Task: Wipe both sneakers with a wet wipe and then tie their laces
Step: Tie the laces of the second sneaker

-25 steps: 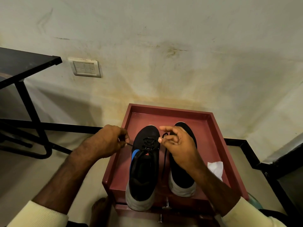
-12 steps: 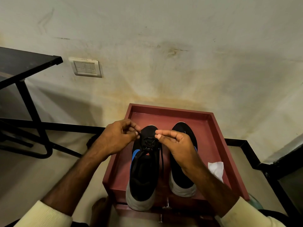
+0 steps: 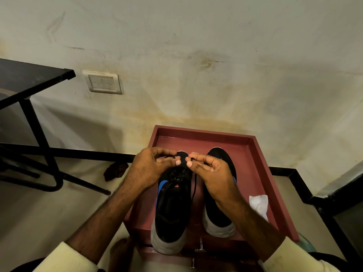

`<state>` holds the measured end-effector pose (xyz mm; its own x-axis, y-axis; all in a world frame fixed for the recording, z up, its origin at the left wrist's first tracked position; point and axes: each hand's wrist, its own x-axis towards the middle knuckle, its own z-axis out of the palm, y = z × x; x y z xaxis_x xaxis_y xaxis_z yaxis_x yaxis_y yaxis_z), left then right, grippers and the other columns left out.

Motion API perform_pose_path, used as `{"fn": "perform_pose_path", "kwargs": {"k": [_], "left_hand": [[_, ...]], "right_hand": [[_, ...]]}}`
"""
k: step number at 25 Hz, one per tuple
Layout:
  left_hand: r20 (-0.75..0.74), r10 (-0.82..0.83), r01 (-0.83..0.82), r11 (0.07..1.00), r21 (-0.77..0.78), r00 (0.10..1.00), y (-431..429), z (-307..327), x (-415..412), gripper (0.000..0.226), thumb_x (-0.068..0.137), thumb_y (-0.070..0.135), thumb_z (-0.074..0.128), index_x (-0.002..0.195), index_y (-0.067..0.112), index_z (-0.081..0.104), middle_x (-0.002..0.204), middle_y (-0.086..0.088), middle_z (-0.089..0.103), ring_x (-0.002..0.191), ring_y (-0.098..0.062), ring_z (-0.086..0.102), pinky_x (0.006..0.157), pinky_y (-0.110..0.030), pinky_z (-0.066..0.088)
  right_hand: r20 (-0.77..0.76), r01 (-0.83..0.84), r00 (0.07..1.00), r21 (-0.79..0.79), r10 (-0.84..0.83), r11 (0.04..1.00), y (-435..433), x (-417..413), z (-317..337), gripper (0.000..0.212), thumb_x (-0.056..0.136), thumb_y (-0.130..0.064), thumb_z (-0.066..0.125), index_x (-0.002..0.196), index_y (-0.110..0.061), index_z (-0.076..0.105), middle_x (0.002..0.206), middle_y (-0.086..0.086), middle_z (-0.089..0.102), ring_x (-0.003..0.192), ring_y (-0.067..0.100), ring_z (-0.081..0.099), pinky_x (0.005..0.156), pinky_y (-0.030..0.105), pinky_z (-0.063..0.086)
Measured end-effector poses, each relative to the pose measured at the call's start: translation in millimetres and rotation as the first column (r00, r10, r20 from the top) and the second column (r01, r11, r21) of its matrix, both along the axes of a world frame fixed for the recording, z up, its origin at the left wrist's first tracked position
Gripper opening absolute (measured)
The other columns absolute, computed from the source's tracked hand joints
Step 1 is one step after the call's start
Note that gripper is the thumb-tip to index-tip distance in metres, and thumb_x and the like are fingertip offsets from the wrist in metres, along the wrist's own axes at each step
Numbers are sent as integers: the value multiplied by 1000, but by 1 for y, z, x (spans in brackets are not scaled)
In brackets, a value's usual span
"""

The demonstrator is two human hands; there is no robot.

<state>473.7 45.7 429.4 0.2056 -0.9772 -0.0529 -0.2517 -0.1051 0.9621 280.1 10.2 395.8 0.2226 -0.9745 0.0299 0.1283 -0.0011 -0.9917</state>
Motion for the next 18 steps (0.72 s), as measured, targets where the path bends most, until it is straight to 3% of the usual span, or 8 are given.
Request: {"fn": "perform_pose_path", "kwargs": {"k": [2,5,7,9,13,18], "left_hand": [[14,-6,5,1000,16,1000,2,1,-1,31,72,32,87,101,22,81,103,8,78,94,0,74,94,-30,60],[171,-50,50,999,4,984,1,-1,-2,26,80,34,82,105,30,82,123,12,68,110,1,64,97,-25,54],[302,-67,78,997,-25,951,3,1,-2,23,84,37,78,107,37,80,120,18,62,110,2,59,89,-15,48],[328,-79,99,994,-46,942,3,2,-2,22,85,38,78,107,38,80,111,21,69,102,5,63,84,-11,48],[115,-107,109,994,-12,988,4,2,-2,22,83,27,82,105,26,80,87,5,82,85,-1,76,80,-16,58],[-59,-107,110,993,37,992,4,5,2,18,81,22,83,97,13,79,83,-16,79,73,-20,72,68,-27,57]], "right_hand": [[-21,14,1000,-37,-15,999,-1,0,-2,23,91,-6,79,114,-5,78,119,5,79,108,13,77,91,21,60],[-72,17,997,-121,-26,993,-1,1,-1,17,91,-9,79,108,-6,81,112,3,80,103,10,77,86,21,59],[-85,1,996,-162,-15,987,0,0,0,17,92,-10,78,109,-7,81,110,2,81,104,11,77,89,22,59],[-76,-24,997,-155,13,988,0,-1,0,21,93,-10,77,114,-7,79,107,5,82,104,15,78,91,24,60],[-55,-31,998,-69,27,997,2,1,-3,24,90,-11,81,113,-8,74,96,12,82,94,25,80,86,29,61],[-86,-125,990,-112,116,986,2,1,1,18,93,-5,76,109,-12,80,103,4,83,99,19,80,86,23,61]]}}
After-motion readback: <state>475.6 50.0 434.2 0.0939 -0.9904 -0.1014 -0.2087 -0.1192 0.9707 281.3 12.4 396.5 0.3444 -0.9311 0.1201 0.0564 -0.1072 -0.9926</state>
